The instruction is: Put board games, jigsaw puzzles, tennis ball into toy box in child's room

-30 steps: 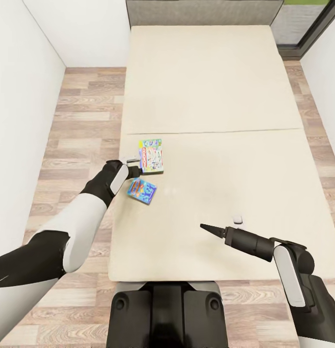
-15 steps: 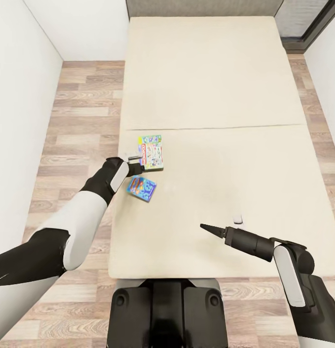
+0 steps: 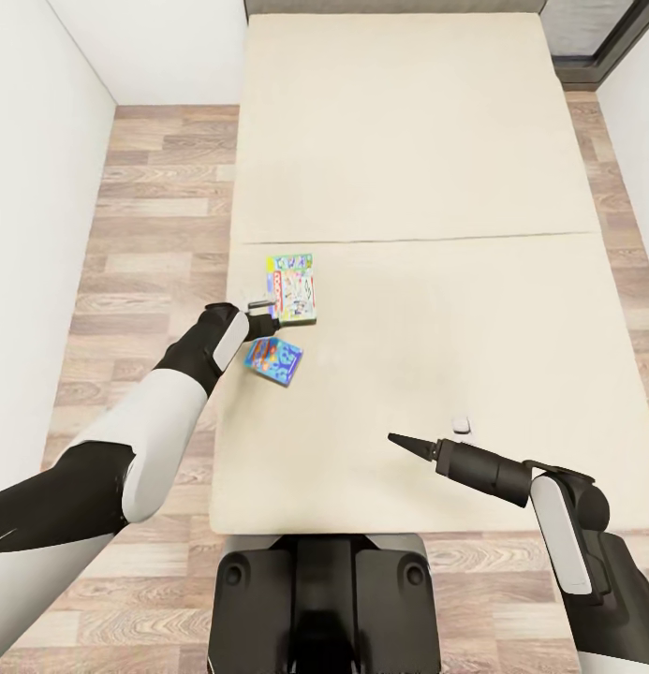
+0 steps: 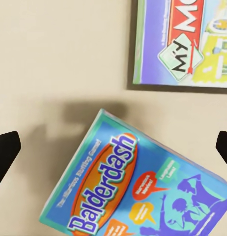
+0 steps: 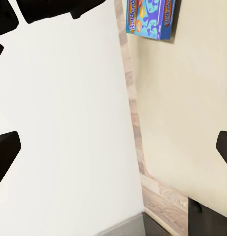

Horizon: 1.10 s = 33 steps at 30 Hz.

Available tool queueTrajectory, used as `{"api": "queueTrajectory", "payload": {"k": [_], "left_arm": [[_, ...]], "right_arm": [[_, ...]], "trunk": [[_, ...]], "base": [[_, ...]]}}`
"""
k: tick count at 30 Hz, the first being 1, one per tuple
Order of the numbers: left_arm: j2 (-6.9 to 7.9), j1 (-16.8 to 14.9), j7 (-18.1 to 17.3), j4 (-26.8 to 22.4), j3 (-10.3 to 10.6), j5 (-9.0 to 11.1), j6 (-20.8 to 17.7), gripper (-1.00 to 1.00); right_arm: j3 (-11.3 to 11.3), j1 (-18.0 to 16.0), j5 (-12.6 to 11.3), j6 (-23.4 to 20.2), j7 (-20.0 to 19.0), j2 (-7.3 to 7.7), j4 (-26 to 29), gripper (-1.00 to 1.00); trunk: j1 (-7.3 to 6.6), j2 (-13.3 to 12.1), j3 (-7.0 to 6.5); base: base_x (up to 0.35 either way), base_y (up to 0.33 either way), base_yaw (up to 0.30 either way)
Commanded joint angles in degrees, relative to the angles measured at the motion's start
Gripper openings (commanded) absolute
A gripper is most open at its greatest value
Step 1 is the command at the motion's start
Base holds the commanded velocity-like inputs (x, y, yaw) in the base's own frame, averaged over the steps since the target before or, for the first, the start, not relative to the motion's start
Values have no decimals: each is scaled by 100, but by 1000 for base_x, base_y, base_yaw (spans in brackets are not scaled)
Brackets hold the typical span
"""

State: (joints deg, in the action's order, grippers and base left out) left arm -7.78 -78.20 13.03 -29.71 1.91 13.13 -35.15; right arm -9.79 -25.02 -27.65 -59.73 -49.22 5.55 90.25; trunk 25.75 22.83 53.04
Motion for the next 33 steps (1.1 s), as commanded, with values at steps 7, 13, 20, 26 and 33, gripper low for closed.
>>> {"api": "queueTrajectory", "payload": {"k": [7, 13, 20, 26, 33], "left_arm": [[-10, -5, 97, -37, 24, 52, -13, 100], [0, -10, 91, -161, 28, 48, -30, 100], [5, -11, 68, -230, 29, 48, -33, 100], [-9, -11, 74, -345, 26, 49, -51, 100], [-16, -11, 90, -459, 24, 49, -60, 100]], "right_arm": [[-5, -3, 22, -21, -32, -1, 1, 100], [-3, -3, 22, -20, -31, -1, 1, 100], [-7, -3, 22, -21, -34, 3, 1, 100], [-4, -3, 22, -21, -33, 2, 1, 100], [2, -3, 22, -14, -32, -1, 1, 100]], "trunk": [[3, 9, 72], [3, 9, 129], [3, 9, 195], [3, 9, 252], [3, 9, 318]], "base": [[0, 0, 0], [0, 0, 0], [0, 0, 0], [0, 0, 0], [0, 0, 0]]}}
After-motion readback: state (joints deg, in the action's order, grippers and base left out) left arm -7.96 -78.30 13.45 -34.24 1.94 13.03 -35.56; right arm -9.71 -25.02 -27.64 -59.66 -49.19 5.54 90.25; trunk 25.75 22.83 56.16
